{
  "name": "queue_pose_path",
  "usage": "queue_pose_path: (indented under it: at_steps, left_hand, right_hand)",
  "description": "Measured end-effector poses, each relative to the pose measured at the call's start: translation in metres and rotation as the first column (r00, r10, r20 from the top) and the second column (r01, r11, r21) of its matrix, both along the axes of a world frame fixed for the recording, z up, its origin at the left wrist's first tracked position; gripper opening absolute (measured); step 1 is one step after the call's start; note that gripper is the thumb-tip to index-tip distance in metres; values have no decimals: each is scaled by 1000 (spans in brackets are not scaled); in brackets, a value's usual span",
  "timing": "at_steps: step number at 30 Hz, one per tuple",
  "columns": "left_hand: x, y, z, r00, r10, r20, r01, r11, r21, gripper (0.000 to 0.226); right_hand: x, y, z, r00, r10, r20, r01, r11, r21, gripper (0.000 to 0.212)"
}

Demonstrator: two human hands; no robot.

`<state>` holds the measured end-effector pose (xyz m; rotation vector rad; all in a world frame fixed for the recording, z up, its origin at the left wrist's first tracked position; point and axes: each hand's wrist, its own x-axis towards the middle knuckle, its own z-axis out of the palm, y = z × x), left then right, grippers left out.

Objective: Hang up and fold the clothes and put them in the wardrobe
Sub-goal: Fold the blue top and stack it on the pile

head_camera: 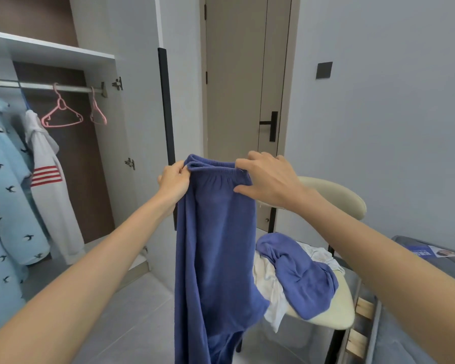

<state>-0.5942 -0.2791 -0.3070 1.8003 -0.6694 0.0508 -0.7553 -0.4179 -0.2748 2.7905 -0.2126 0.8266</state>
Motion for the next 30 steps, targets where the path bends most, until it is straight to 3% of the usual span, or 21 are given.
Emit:
queue_pose_path:
  at_steps: [2, 4, 7, 9, 12, 14, 15, 16, 18, 20, 22, 24, 26, 30]
  left_hand:
    - [3, 2, -2, 999, 35, 2, -35, 999, 39, 32]
    - [6, 3, -4, 1000, 29, -1, -29, 999, 46, 32]
    - [5, 4, -7, 998, -40, -50, 40, 999, 1, 29]
    - [4, 8, -9, 995, -66, -75, 64, 997, -40, 24]
    - [8, 13, -11, 990, -94, -101, 86, 993, -80, 21]
    - [10, 15, -11, 991, -87, -105, 78, 994, -81, 21]
    - [12, 16, -12, 992, -80, -98, 73, 995, -75, 21]
    - [13, 16, -12, 993, -78, -91, 72, 995, -72, 22]
    - [17, 16, -14, 992, -83, -90, 77, 995, -69, 23]
    - [19, 16, -16, 992, -72, -104, 65, 996, -68, 23]
    - [22, 16, -16, 995, -50, -92, 43, 996, -78, 23]
    - [25, 19, -13, 1000, -9, -19, 7, 997, -70, 27]
    - [26, 24, -9, 998, 37, 54, -33, 997, -64, 29]
    - [29, 34, -7, 993, 54, 102, -50, 998, -40, 27]
  right_hand:
    - [0, 4, 1, 982, 174, -72, -162, 975, 152, 23]
    - [1, 14, -1, 935, 355, -6, -328, 868, 373, 20]
    - [3, 25, 0, 896, 403, 187, -421, 637, 646, 18]
    - [4, 28, 1, 874, 428, 228, -426, 454, 782, 16]
    - [9, 29, 0, 876, 421, 236, -415, 407, 814, 25]
    - [12, 25, -1, 885, 415, 213, -393, 417, 820, 30]
    - [14, 22, -1, 895, 414, 167, -367, 470, 802, 34]
    - [17, 19, -2, 913, 396, 91, -330, 592, 735, 37]
    - [24, 11, -3, 959, 273, -69, -217, 871, 441, 36]
    - [30, 7, -4, 988, 131, -85, -121, 987, 108, 25]
    - [36, 4, -7, 998, 61, -12, -62, 987, -149, 17]
    - [42, 3, -9, 999, 20, 40, -7, 957, -290, 18]
    - [46, 3, -11, 998, 0, 68, 23, 943, -333, 18]
    - [51, -1, -8, 983, -24, 183, 66, 972, -225, 17]
